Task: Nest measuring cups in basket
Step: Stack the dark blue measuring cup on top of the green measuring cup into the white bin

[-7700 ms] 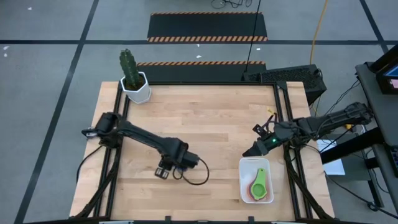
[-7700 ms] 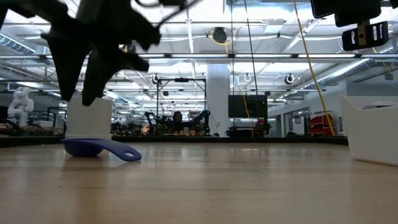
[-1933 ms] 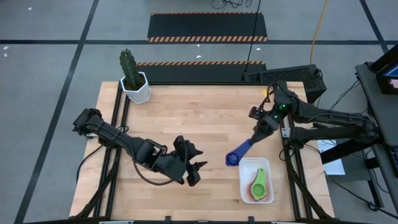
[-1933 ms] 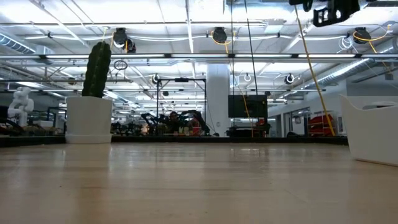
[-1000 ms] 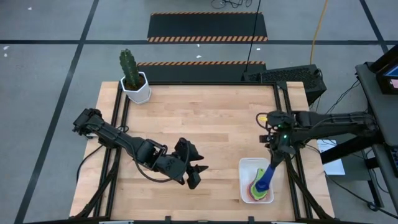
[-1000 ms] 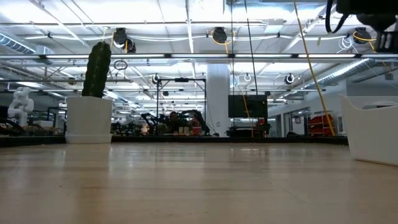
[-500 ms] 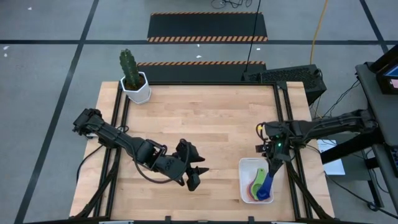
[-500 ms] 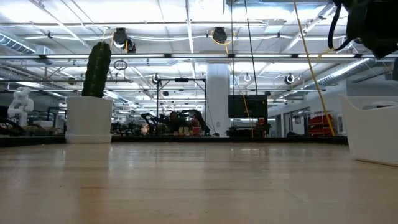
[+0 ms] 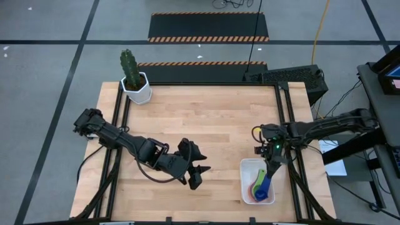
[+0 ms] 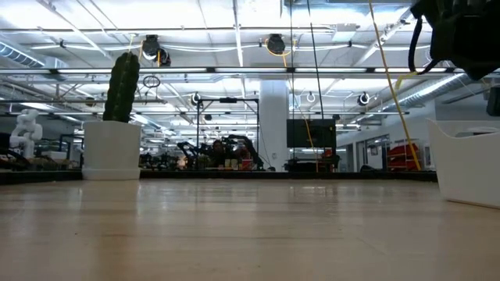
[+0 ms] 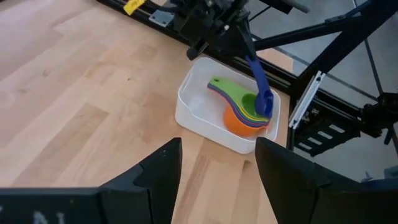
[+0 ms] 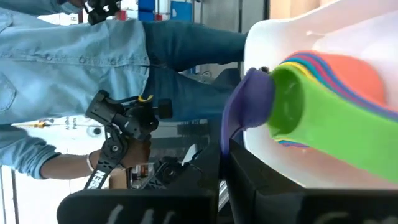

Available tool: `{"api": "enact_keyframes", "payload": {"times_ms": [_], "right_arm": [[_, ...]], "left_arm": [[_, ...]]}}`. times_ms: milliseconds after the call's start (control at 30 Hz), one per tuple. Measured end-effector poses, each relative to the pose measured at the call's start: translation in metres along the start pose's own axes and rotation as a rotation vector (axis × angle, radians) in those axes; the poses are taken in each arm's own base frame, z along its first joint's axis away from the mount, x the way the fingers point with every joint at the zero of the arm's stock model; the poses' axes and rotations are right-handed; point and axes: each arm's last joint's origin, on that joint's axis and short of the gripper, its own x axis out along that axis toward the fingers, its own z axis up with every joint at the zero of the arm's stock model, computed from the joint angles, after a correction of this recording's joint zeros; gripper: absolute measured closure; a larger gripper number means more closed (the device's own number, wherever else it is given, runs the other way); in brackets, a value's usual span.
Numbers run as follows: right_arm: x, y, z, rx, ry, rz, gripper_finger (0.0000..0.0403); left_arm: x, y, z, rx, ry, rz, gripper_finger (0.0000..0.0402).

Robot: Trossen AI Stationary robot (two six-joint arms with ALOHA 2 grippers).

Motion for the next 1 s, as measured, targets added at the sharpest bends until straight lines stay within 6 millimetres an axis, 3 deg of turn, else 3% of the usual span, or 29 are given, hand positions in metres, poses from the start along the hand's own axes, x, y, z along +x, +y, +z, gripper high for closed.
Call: {"api": "enact_keyframes", "payload": {"times_ms": [133, 500, 767, 1000], "right_arm": [[0.002, -0.005, 0.003, -0.002, -0.027, -0.037, 0.0386], [0.002, -0.008, 0.004, 0.019, -0.042, -0.065, 0.0304], [0.001, -0.013, 0.001, 0.095, -0.091, -0.162, 0.0298], [-0.003, -0.004, 0.003, 0.111, -0.129, -0.284, 0.0298]], "left_arm": [[0.002, 0.003, 0.002, -0.001, -0.003, 0.008, 0.0195], [0.004, 0.006, 0.005, -0.005, 0.01, -0.001, 0.0195], [0.007, 0.012, 0.009, 0.005, 0.013, 0.003, 0.0195], [0.009, 0.016, 0.013, 0.011, 0.015, 0.007, 0.0195]]}}
